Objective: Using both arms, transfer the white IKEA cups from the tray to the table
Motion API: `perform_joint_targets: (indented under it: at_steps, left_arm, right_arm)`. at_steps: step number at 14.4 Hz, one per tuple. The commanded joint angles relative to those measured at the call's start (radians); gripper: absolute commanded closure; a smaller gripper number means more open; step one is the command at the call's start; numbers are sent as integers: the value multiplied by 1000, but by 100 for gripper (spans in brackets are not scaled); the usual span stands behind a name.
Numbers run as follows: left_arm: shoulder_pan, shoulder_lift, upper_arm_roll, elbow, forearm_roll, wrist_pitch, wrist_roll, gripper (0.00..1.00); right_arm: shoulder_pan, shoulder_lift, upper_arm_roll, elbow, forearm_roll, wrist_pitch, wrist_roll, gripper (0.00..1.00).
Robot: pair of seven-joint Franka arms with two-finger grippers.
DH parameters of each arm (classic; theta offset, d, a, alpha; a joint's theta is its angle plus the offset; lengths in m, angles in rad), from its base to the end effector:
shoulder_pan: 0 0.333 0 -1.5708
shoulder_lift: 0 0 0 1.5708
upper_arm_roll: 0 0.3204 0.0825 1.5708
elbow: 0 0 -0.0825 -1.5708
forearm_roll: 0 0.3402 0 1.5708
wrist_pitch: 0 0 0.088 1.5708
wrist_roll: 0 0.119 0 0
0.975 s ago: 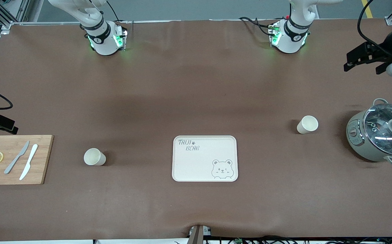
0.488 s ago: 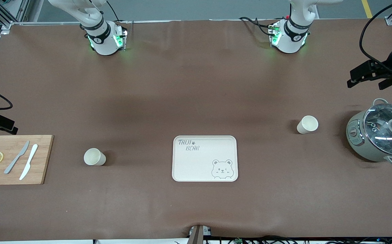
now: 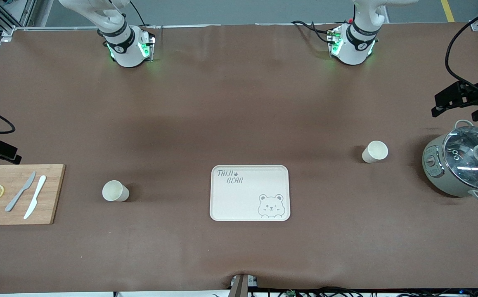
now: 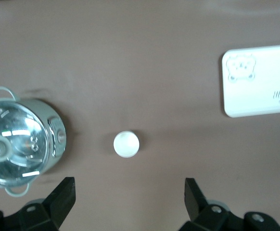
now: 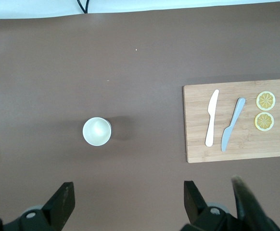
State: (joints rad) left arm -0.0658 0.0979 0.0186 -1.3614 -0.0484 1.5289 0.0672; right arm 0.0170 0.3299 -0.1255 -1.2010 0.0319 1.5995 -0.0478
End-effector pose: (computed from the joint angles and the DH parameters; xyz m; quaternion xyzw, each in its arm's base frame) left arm 0.5375 -0.0320 0.6512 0.9974 -0.0590 0.0350 0.0229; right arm 0.6121 -0.0481 0.5939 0.9990 -0.0262 0.0351 0.0070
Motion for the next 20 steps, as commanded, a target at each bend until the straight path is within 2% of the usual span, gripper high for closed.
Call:
perform_joint_targets:
  at_steps: [1, 9, 12, 20]
  left_arm:
    - [-2, -6, 3, 10, 24, 23, 17, 0]
    - [26, -1, 3, 7, 28, 30, 23, 0]
    - [23, 3, 1, 1, 80, 30, 81, 0]
    - [27, 6, 3, -27, 81, -56, 92, 0]
  right_arm:
    - [-8, -2, 13, 8, -12, 0, 11, 0]
    - [-5, -2, 13, 8, -12, 22, 9, 0]
    - [-8, -2, 13, 8, -12, 22, 12, 0]
    - [-8, -3, 13, 8, -12, 23, 16, 0]
